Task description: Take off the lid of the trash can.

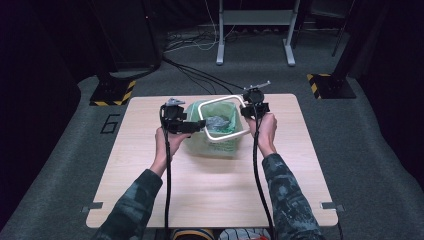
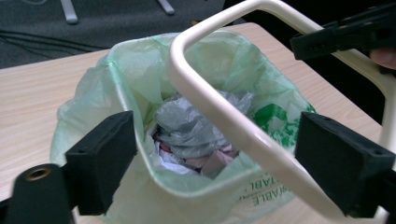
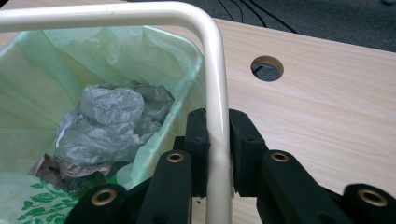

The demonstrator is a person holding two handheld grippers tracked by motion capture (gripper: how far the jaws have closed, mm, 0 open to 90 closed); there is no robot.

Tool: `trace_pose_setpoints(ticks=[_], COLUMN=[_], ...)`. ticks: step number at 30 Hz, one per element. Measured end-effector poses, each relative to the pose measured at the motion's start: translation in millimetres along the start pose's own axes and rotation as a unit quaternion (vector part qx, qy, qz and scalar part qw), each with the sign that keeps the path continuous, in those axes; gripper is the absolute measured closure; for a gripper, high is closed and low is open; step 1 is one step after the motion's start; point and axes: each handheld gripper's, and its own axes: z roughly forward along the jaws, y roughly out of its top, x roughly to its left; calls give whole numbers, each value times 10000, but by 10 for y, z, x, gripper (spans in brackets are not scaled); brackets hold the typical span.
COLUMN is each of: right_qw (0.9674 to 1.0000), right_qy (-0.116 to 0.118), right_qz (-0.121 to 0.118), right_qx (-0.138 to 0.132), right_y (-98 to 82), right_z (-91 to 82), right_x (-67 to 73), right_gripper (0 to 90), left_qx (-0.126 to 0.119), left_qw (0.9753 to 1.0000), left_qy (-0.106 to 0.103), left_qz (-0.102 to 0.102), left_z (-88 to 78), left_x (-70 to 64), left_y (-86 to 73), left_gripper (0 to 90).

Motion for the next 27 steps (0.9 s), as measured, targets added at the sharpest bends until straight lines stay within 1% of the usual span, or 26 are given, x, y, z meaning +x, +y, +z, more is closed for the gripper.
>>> trace_pose_setpoints(ticks=[1,2,4,7,9,10,13,14,15,17,18,19,20,22,23,25,26,27], right_qw=[10000,10000,10000,10000,10000,10000,10000,10000,10000,9999,9999,9999,9999,9999,9998,9998,9998,9998], right_qy=[2,1,3,12,1,11,14,16,8,18,11,17,14,24,16,26,24,19], right_qz=[-3,-5,-4,22,-10,12,16,-9,-46,-64,-64,-58,-77,-81,-100,-86,-95,-92], right_qx=[-3,-12,-30,-38,-80,-66,-51,-54,-75,-97,-109,-129,-142,-149,-158,-175,-175,-190], right_y=[-2,-3,-7,-13,-16,-17,-23,-25,-26,-29,-28,-29,-28,-29,-30,-34,-38,-43], right_z=[-7,-12,-24,-40,-55,-62,-75,-81,-91,-114,-125,-141,-155,-173,-180,-201,-212,-227], right_x=[-7,-13,-28,-49,-68,-72,-89,-91,-95,-106,-113,-121,-129,-142,-150,-169,-180,-198], right_gripper=[794,795,795,795,796,796,796,796,797,797,796,797,797,797,797,798,798,797], left_qx=[-50,-76,-134,-91,2,68,218,279,380,539,655,769,928,1032,1121,1224,1318,1296], left_qw=[10000,10000,9999,9997,9993,9990,9985,9985,9980,9975,9969,9964,9949,9940,9932,9923,9910,9913], left_qy=[-3,-10,-35,-29,45,69,117,125,119,162,183,164,193,239,255,164,207,206], left_qz=[-7,43,42,219,378,440,491,464,499,423,388,310,332,268,202,17,-48,-84], left_z=[-31,-75,-144,-203,-235,-238,-222,-197,-171,-114,-75,-28,13,71,104,171,203,217], left_x=[-2,5,8,5,15,27,85,110,141,201,240,281,313,355,395,464,499,517], left_y=[-22,-55,-124,-226,-320,-369,-530,-623,-701,-871,-983,-1094,-1176,-1301,-1379,-1511,-1572,-1603], left_gripper=[85,72,47,26,11,9,2,2,1,1,1,1,1,1,1,0,0,0])
